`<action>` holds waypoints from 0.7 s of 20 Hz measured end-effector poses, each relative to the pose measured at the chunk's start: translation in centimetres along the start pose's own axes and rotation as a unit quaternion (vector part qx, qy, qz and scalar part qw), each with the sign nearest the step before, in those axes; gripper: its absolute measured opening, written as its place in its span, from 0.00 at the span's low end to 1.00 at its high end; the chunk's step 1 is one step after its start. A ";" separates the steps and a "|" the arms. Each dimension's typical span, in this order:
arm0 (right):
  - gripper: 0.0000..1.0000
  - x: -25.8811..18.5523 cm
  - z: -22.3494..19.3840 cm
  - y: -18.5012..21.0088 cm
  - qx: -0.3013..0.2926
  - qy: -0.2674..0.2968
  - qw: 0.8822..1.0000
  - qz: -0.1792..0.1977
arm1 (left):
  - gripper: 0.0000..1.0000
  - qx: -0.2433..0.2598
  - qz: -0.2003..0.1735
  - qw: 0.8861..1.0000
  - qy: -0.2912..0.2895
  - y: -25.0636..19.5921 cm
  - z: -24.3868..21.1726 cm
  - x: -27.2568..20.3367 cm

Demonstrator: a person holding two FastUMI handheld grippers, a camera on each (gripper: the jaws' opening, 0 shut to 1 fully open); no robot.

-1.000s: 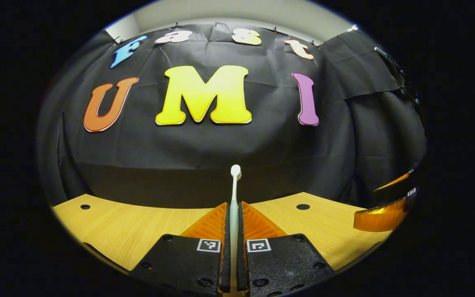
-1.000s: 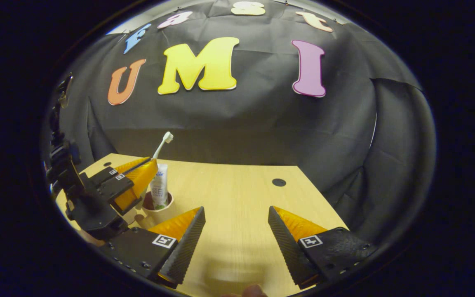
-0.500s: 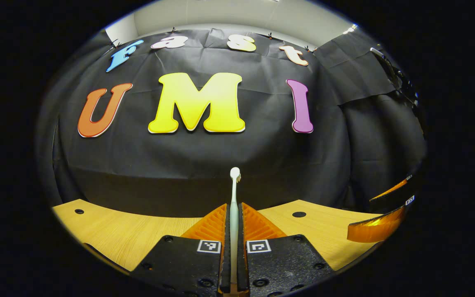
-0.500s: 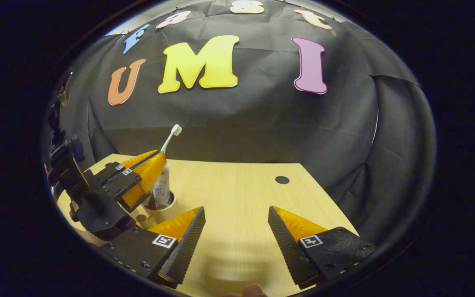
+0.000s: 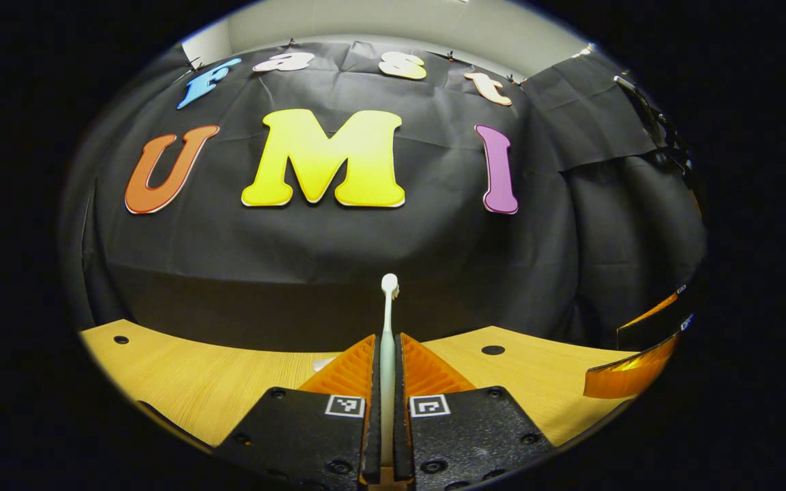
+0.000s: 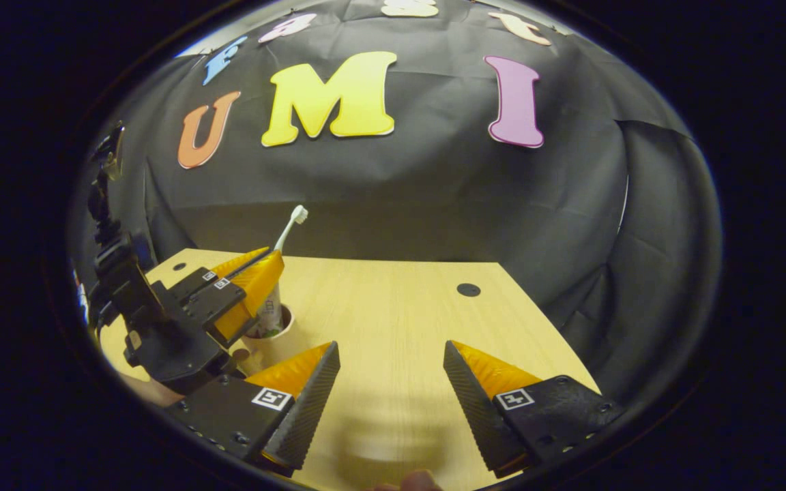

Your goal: Put the toothbrush and toothpaste on the desktop into the cup, then pick up the cup and place it on the coaster on the desktop.

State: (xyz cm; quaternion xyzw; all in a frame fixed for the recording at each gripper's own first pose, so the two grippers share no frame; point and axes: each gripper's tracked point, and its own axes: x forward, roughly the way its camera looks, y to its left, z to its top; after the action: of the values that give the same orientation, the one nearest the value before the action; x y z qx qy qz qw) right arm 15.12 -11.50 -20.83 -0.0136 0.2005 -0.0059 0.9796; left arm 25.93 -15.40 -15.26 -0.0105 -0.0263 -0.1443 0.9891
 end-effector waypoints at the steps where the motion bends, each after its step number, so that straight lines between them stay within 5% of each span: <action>1: 0.93 0.0 0.0 0.2 0.001 0.001 1.000 0.001 | 0.11 0.001 0.001 1.000 -0.001 0.1 0.0 -0.3; 14: 0.93 0.0 -0.5 2.0 -0.007 0.001 1.000 0.016 | 0.14 -0.007 0.008 0.999 0.043 0.3 -3.0 -4.1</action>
State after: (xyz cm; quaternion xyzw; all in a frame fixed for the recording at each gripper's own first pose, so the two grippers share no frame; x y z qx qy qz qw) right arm 14.97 -9.48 -21.38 -0.0174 0.2021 0.0117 0.9791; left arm 22.20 -14.06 -18.44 -0.0116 0.0175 -0.1373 0.9903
